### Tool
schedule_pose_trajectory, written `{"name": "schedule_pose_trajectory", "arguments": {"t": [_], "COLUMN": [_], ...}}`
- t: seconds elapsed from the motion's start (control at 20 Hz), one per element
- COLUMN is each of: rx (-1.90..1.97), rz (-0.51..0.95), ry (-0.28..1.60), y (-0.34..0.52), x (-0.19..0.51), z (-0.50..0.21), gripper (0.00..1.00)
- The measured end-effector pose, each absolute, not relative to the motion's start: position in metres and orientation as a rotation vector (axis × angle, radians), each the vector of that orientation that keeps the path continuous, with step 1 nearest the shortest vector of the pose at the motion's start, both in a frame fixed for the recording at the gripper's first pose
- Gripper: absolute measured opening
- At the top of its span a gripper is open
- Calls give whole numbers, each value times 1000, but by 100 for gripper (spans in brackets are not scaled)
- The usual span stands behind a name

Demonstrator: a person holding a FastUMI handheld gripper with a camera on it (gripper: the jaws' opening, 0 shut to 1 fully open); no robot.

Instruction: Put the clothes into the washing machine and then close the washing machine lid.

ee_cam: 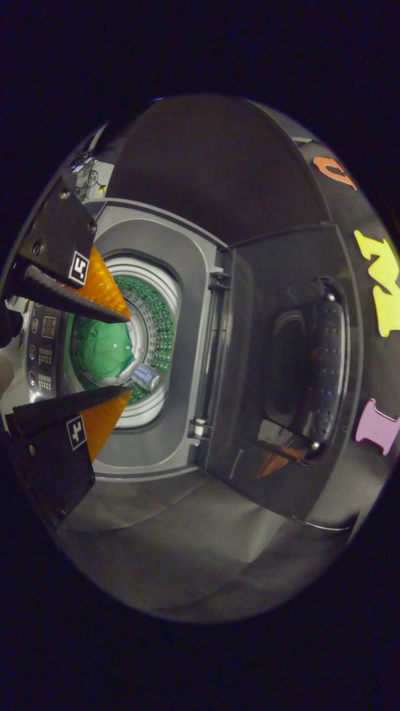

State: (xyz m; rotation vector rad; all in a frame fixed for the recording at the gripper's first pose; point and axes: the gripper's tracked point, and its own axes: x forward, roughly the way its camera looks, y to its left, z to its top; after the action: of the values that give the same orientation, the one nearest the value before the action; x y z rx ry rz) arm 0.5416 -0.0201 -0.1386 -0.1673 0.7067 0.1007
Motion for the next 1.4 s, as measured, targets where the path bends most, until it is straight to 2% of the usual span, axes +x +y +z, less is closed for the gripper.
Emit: {"name": "schedule_pose_trajectory", "arguments": {"t": [0.75, 1.4], "rx": [-97, -69], "rz": [126, 134], "ry": [322, 249], "y": [-16, 23], "x": [563, 640], "z": [49, 107], "gripper": [71, 71]}}
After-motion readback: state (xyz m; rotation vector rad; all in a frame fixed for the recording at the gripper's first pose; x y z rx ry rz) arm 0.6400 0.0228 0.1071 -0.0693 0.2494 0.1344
